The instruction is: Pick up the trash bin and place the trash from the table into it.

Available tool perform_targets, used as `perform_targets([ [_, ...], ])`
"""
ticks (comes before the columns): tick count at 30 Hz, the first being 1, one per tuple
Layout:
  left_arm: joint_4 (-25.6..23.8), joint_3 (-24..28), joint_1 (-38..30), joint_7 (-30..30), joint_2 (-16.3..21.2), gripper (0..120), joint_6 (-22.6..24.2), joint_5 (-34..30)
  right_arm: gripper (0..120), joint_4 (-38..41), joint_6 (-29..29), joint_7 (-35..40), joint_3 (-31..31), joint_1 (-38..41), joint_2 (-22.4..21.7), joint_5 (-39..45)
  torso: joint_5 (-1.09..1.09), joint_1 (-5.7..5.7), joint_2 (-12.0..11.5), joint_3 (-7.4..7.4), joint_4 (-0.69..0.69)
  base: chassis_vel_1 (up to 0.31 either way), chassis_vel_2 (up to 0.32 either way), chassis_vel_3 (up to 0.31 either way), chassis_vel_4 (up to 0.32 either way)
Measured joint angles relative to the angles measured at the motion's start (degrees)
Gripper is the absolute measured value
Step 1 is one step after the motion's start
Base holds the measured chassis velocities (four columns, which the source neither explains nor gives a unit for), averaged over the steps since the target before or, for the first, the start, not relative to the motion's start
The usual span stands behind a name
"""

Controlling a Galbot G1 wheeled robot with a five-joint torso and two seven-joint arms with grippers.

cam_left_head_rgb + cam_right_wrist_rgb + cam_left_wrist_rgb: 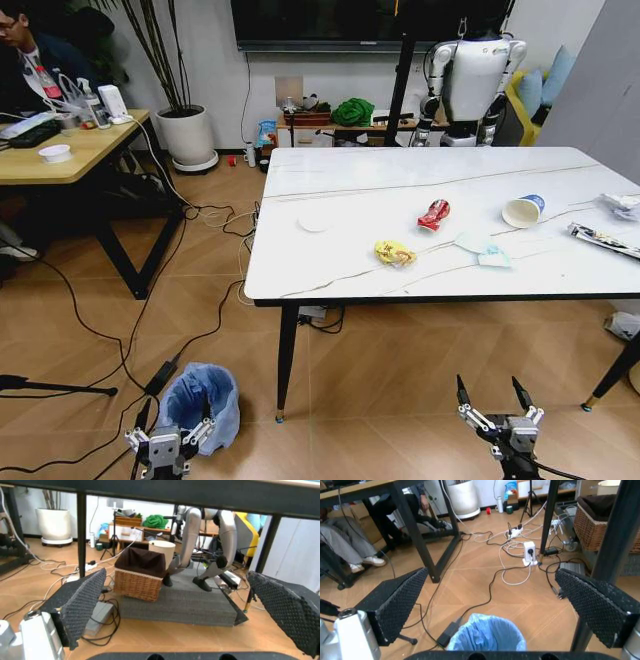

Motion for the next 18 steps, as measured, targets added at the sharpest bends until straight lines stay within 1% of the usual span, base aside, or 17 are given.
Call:
perform_targets([
  [1,0.00,0.00,0.00,0.00,0.00,100,0.00,0.00,100,0.00,0.00,0.00,0.00,0.00,0.00,0.00,0.00,0.00,0.00,0.00,0.00,0.000,0.000,0.000,0.000],
  [5,0.00,-0.07,0.23,0.03,-0.06,100,-0.05,0.18,100,-0.71,0.40,-0.12,-0.63,0.09,-0.33,-0.30,0.00,-0.54,-1.31,-0.77,0.00,0.000,0.000,0.000,0.000],
  [9,0.00,-0.11,0.26,0.04,-0.05,100,-0.05,0.21,100,-0.75,0.42,-0.13,-0.73,0.10,-0.39,-0.33,0.00,-0.62,-1.50,-0.88,0.00,0.000,0.000,0.000,0.000],
  [10,0.00,-0.33,0.33,0.06,0.00,100,-0.06,0.33,100,-0.80,0.42,-0.14,-0.96,0.27,-0.61,-0.36,0.00,-1.00,-2.35,-1.34,0.00,0.000,0.000,0.000,0.000],
  [12,0.03,-0.41,0.33,0.07,-0.01,100,-0.06,0.43,100,-0.79,0.18,-0.14,-1.02,0.56,-0.82,-0.36,0.00,-1.39,-3.20,-1.81,0.00,0.000,0.000,0.000,0.000],
  [13,0.03,-0.41,0.33,0.07,-0.01,100,-0.06,0.43,100,-0.79,0.18,-0.14,-1.02,0.56,-0.82,-0.36,0.00,-1.39,-3.20,-1.81,0.00,0.000,0.000,0.000,0.000],
  [16,0.03,-0.41,0.37,0.09,-0.05,100,-0.05,0.61,100,-0.75,-0.01,-0.13,-1.03,0.79,-0.97,-0.32,0.00,-1.87,-4.35,-2.49,0.00,0.000,0.000,0.000,0.000],
  [18,0.02,-0.41,0.39,0.09,-0.05,100,-0.05,0.66,100,-0.73,-0.03,-0.12,-1.03,0.80,-0.98,-0.30,0.00,-2.01,-4.70,-2.68,0.00,0.000,0.000,0.000,0.000],
])
